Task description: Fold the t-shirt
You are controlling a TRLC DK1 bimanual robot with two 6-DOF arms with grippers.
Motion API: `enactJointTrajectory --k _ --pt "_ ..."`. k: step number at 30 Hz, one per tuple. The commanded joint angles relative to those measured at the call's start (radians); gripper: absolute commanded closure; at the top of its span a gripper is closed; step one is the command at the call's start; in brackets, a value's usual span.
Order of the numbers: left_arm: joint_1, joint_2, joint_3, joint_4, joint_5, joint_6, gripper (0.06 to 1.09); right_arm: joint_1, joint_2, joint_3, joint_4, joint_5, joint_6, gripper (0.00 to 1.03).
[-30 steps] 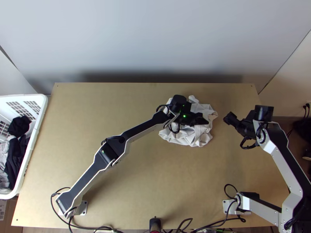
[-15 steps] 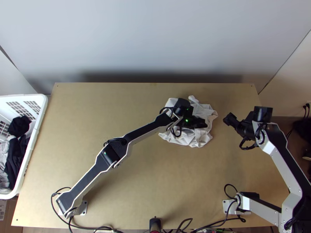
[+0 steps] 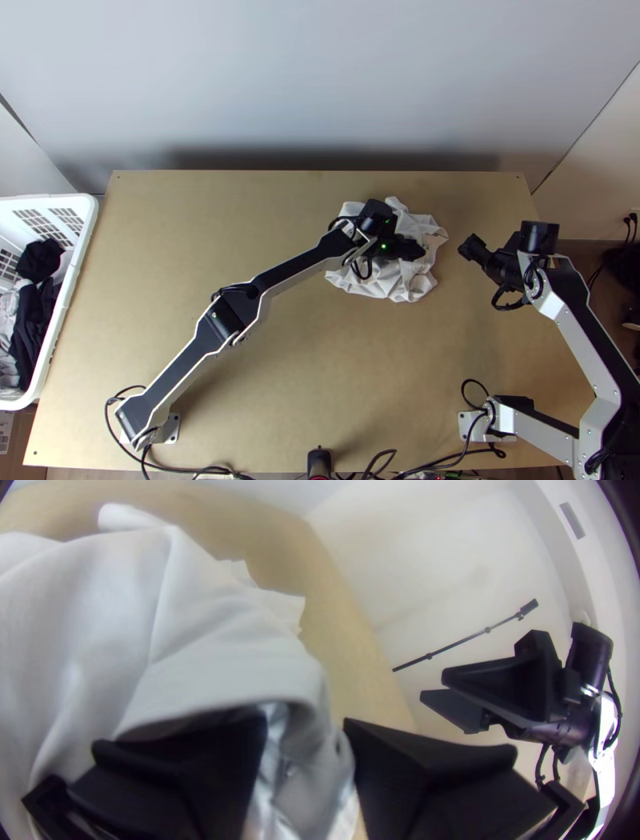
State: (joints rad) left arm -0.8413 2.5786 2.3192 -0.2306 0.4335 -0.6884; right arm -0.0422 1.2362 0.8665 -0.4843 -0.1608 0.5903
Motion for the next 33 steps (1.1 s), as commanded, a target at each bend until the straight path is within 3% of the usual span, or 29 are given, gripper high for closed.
enactJointTrajectory --k 1,6,13,14,16,17,19,22,28,33 --pt "0.005 -0.009 0.003 -0.016 0.022 0.012 0.15 0.004 0.0 -0.001 0.006 0.0 0.002 0.05" --pt "0.013 -0.008 0.003 -0.015 0.057 -0.076 0.13 0.004 0.0 -0.003 0.006 0.0 0.002 0.05" --pt "0.018 -0.037 0.003 -0.004 0.086 -0.129 0.2 0.004 0.0 -0.009 0.006 0.0 0.006 0.05" --pt "0.019 -0.043 0.003 -0.001 0.094 -0.131 0.26 0.005 0.0 -0.009 0.006 0.0 0.009 0.05" --pt "0.022 -0.051 0.003 0.007 0.105 -0.152 0.55 0.01 0.0 -0.009 0.007 0.0 0.016 0.05" --pt "0.024 -0.051 0.003 0.017 0.106 -0.169 0.57 0.011 0.0 -0.009 0.01 0.0 0.017 0.05" --pt "0.024 -0.055 0.003 0.019 0.109 -0.171 0.56 0.016 0.0 -0.009 0.015 0.0 0.02 0.05" --pt "0.027 -0.075 0.003 0.02 0.156 -0.172 0.39 0.022 0.0 -0.009 0.015 0.0 0.022 0.05" --pt "0.067 -0.117 0.002 0.102 0.195 -0.332 0.39 0.146 0.04 -0.009 0.027 0.021 0.014 0.05" --pt "0.12 -0.161 -0.006 0.093 0.192 -0.344 0.39 0.268 0.132 0.109 0.027 0.026 0.014 0.05"
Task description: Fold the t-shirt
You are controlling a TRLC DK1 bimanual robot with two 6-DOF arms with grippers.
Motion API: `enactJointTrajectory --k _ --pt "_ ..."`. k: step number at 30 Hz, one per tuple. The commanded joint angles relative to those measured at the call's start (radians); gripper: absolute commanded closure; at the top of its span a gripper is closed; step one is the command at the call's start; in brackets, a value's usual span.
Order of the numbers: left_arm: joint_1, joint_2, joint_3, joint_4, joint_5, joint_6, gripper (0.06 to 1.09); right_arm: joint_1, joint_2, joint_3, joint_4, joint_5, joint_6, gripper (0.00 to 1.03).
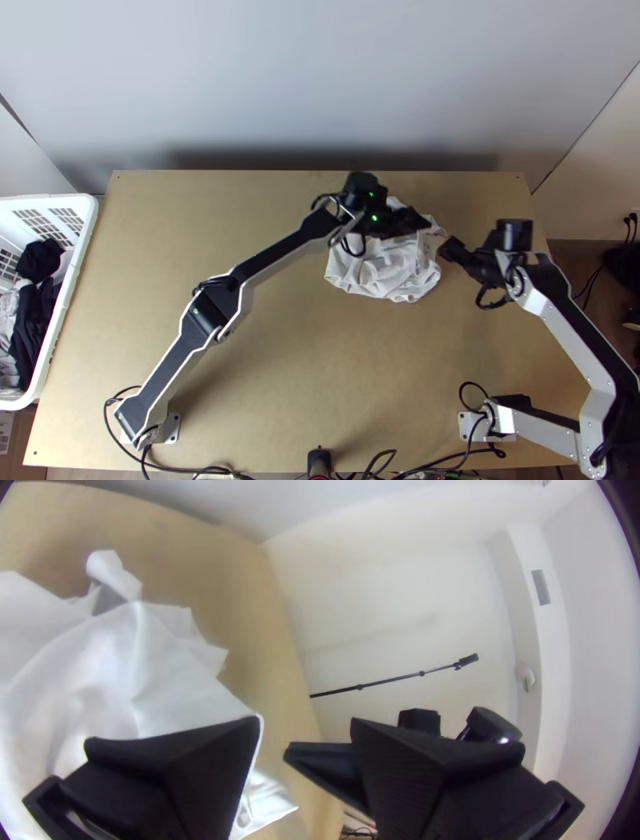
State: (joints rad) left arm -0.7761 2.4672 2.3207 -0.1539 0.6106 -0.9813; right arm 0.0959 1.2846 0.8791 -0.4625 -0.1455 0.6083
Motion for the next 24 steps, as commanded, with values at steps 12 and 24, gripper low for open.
enactJointTrajectory --k 12,24 --pt "0.213 -0.094 -0.106 -0.291 -0.097 0.328 0.39 0.297 0.249 0.463 -0.057 0.009 -0.004 0.05" --pt "0.255 -0.079 -0.106 -0.334 -0.192 0.434 0.39 0.344 0.45 0.56 -0.166 -0.236 0.323 0.05"
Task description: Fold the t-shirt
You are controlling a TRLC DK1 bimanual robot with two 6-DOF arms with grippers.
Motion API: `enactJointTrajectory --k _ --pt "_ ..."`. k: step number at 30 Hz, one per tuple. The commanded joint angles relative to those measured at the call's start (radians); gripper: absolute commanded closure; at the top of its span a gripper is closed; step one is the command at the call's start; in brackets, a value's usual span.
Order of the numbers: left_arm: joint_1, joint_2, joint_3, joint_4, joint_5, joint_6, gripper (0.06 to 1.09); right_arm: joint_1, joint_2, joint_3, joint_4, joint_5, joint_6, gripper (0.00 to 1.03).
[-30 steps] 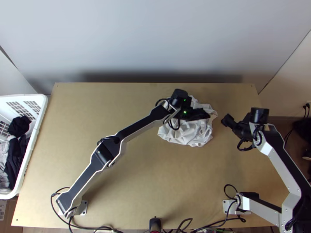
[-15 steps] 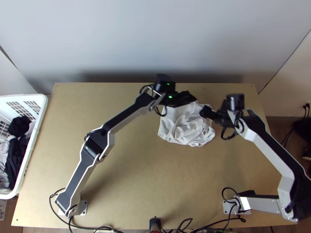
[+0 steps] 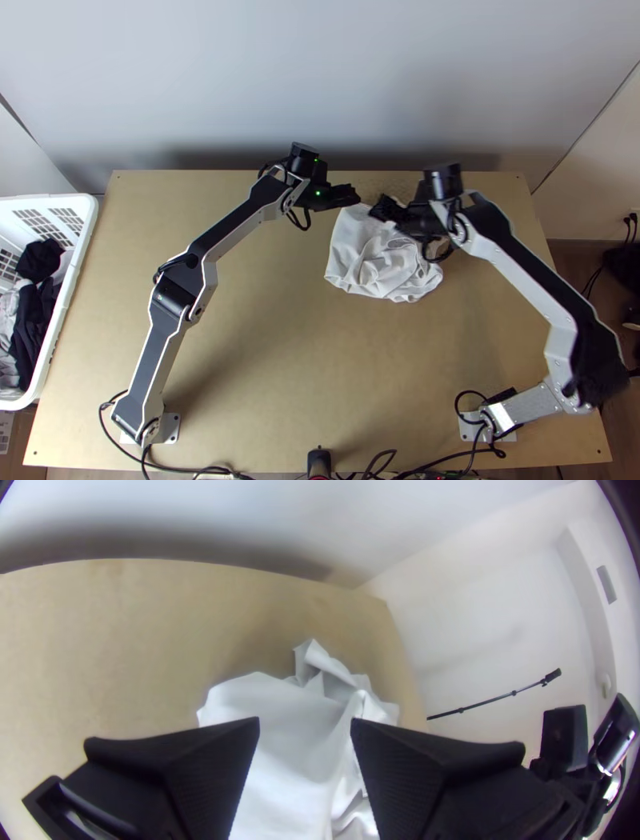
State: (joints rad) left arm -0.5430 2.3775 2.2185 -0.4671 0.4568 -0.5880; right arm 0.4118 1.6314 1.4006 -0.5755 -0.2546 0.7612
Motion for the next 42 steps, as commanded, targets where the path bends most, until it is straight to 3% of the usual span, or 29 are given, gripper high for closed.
enactJointTrajectory --k 1,5,7,8,18,23,27,31,35,37,42 --pt "0.02 0.012 -0.003 -0.021 -0.038 0.042 0.39 0.035 0.113 0.034 -0.063 -0.14 0.182 0.05" --pt "0.015 0.012 -0.003 -0.019 -0.043 0.042 0.39 0.007 0.162 0.008 -0.061 -0.241 0.282 0.05" --pt "0.015 0.012 -0.002 -0.018 -0.044 0.042 0.39 -0.021 0.191 0.005 -0.061 -0.242 0.257 0.05" --pt "0.015 0.011 -0.002 -0.018 -0.046 0.042 0.39 -0.033 0.203 0.005 -0.055 -0.236 0.202 0.05" --pt "0.026 0.002 -0.002 -0.033 -0.049 0.043 0.39 -0.189 0.271 0.044 0.049 0.066 -0.068 0.05" --pt "0.017 -0.001 -0.003 -0.051 -0.052 0.039 0.39 -0.203 0.251 0.032 0.103 0.117 -0.122 0.05" --pt "0.009 -0.003 -0.01 -0.067 -0.058 0.04 0.39 -0.194 0.212 -0.037 0.229 0.198 -0.215 0.05" --pt "0.009 -0.009 -0.017 -0.07 -0.06 0.042 0.39 -0.196 0.196 -0.054 0.261 0.238 -0.22 0.05" --pt "0.011 -0.017 -0.017 -0.076 -0.06 0.043 0.39 -0.196 0.168 -0.087 0.348 0.357 -0.258 0.05" --pt "0.012 -0.024 -0.017 -0.079 -0.058 0.042 0.39 -0.203 0.147 -0.06 0.322 0.351 -0.198 0.05" --pt "0.005 -0.047 -0.017 -0.094 -0.053 0.057 0.39 -0.196 0.128 0.163 -0.038 0.21 -0.026 0.05"
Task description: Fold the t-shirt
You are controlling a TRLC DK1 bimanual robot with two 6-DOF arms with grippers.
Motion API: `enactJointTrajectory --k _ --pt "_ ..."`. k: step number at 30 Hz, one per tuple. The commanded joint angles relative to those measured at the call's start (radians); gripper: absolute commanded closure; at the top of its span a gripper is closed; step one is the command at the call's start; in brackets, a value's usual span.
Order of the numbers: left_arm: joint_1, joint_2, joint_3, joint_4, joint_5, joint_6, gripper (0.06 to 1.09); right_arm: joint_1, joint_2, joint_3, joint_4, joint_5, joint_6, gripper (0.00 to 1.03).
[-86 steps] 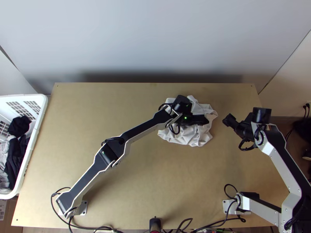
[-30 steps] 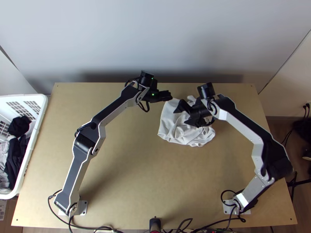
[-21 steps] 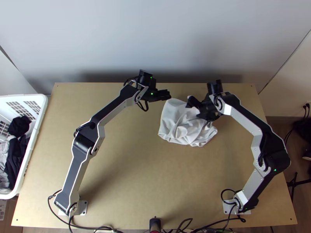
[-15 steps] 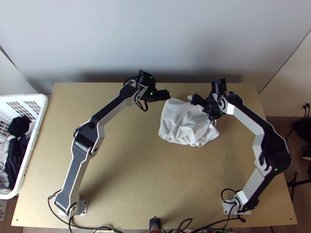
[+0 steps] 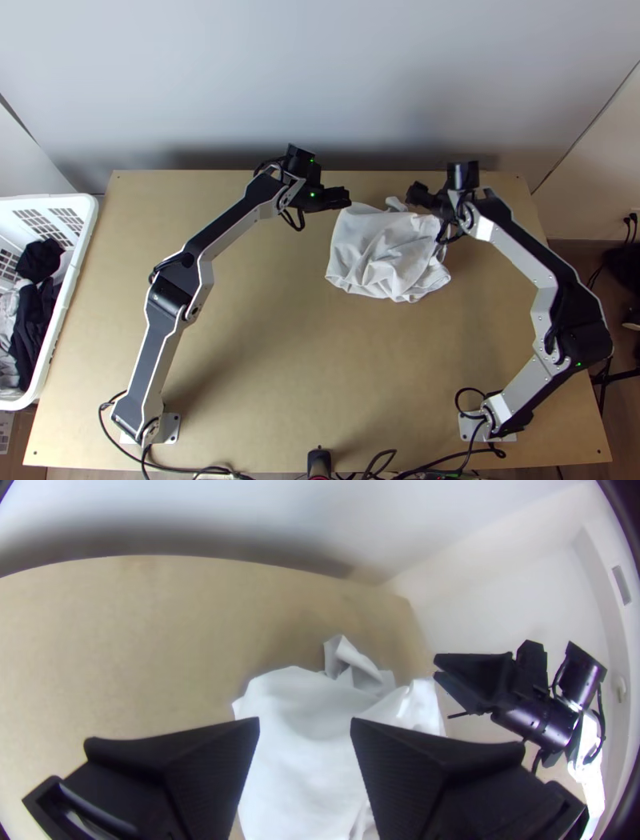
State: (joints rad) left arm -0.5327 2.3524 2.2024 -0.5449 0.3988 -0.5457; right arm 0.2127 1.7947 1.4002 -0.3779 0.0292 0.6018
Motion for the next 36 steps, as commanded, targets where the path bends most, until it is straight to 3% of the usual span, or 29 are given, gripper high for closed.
enactJointTrajectory --k 1,2,7,15,21,26,31,36 --pt "-0.007 -0.025 0.0 -0.016 0.006 0.021 0.39 0.008 -0.038 0.207 -0.294 -0.095 0.154 0.05" --pt "-0.009 -0.025 0.0 -0.016 0.008 0.021 0.39 0.017 -0.04 0.249 -0.355 -0.118 0.179 0.05" --pt "-0.021 -0.025 0.0 -0.018 0.011 0.023 0.39 0.036 -0.032 0.26 -0.569 -0.396 0.283 0.05" --pt "-0.033 -0.025 0.003 -0.013 0.009 0.015 0.39 0.126 -0.021 0.011 -0.604 -0.528 0.289 0.05" --pt "-0.029 -0.024 0.003 -0.012 0.009 0.012 0.39 0.114 0.032 -0.145 -0.658 -0.52 0.282 0.06" --pt "-0.021 -0.024 0.003 -0.013 0.009 0.01 0.39 -0.044 0.045 -0.227 -0.618 -0.313 0.185 0.06" --pt "-0.018 -0.021 0.0 -0.016 0.009 0.01 0.39 -0.164 0.006 -0.222 -0.604 -0.233 0.108 0.06" --pt "-0.026 -0.021 0.0 -0.015 0.009 0.01 0.39 -0.174 -0.067 -0.216 -0.604 -0.21 0.095 0.06"
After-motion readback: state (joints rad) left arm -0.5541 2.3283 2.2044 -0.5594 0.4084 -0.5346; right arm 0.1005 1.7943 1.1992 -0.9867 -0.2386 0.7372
